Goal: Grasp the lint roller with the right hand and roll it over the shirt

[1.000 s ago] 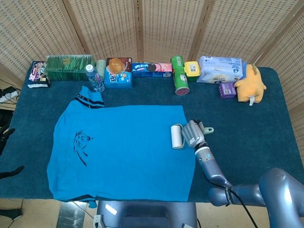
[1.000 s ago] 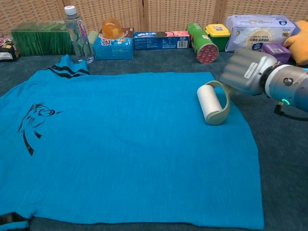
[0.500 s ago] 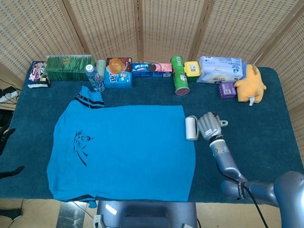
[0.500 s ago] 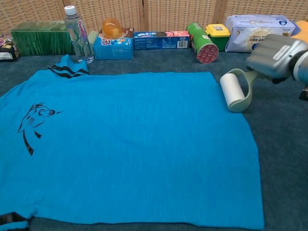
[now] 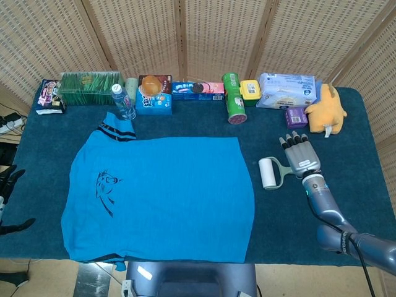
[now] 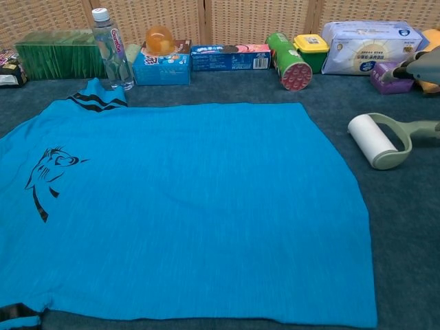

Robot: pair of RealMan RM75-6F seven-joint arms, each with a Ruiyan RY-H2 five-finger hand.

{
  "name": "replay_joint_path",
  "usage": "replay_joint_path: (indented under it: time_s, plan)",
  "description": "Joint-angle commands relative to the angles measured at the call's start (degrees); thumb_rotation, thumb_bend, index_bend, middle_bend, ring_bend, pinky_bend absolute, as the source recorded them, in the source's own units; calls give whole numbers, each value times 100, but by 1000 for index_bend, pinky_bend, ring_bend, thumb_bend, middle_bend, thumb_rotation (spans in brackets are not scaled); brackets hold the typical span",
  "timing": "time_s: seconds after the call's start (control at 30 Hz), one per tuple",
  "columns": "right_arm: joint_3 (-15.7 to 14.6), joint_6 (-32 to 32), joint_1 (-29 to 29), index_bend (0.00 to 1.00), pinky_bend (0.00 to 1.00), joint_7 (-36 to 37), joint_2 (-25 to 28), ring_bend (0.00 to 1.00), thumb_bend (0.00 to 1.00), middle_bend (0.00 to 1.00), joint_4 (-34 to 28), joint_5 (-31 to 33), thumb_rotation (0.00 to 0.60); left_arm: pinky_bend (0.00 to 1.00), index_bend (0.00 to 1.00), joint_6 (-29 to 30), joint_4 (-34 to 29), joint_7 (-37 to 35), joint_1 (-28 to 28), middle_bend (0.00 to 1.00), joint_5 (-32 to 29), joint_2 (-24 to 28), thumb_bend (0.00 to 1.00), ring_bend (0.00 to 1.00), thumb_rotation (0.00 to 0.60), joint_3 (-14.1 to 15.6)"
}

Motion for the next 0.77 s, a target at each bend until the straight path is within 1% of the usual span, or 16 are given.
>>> replay_joint_path:
  time_s: [0.03, 0.13, 0.2, 0.27, 0.37, 0.4, 0.47, 0.57, 0.77]
  plan:
    - [88, 185, -110, 0, 124, 95, 315, 0, 0, 0, -521, 15, 600, 80, 0, 49, 19, -48, 25, 0, 31, 9, 115, 0, 600, 5]
    - [127, 568, -348, 0, 124, 406, 642, 0, 0, 0, -1075, -282, 600, 80, 0, 114, 69, -143, 54, 0, 81, 20, 115, 0, 600, 10]
    - [131, 948, -619, 0, 124, 804, 830, 0, 0, 0, -1396, -695, 600, 80, 0, 164, 104, -212, 74, 0, 124, 30, 114, 0, 600, 12]
    - [105, 1350, -899, 0, 123, 1167, 940, 0, 0, 0, -1572, -1126, 600, 80, 0, 209, 134, -268, 96, 0, 165, 33, 115, 0, 600, 20]
    - [84, 1869, -1246, 0, 119, 1579, 964, 0, 0, 0, -1679, -1566, 600, 80, 0, 252, 162, -319, 121, 0, 202, 36, 114, 0, 600, 32]
    - [76, 1999, -1335, 0, 115, 1684, 960, 0, 0, 0, -1701, -1673, 600, 80, 0, 262, 168, -325, 127, 0, 208, 34, 114, 0, 600, 34]
    - [29, 2614, -1749, 0, 100, 2182, 894, 0, 0, 0, -1714, -2113, 600, 80, 0, 291, 181, -335, 152, 0, 232, 33, 114, 0, 600, 52]
    - [-50, 3102, -2136, 0, 82, 2683, 727, 0, 0, 0, -1461, -2587, 600, 79, 0, 340, 199, -334, 180, 0, 295, 22, 114, 0, 600, 75]
    - [-92, 3506, -2577, 0, 48, 3242, 585, 0, 0, 0, -1158, -3017, 600, 80, 0, 476, 226, -335, 253, 0, 436, 3, 115, 0, 600, 121]
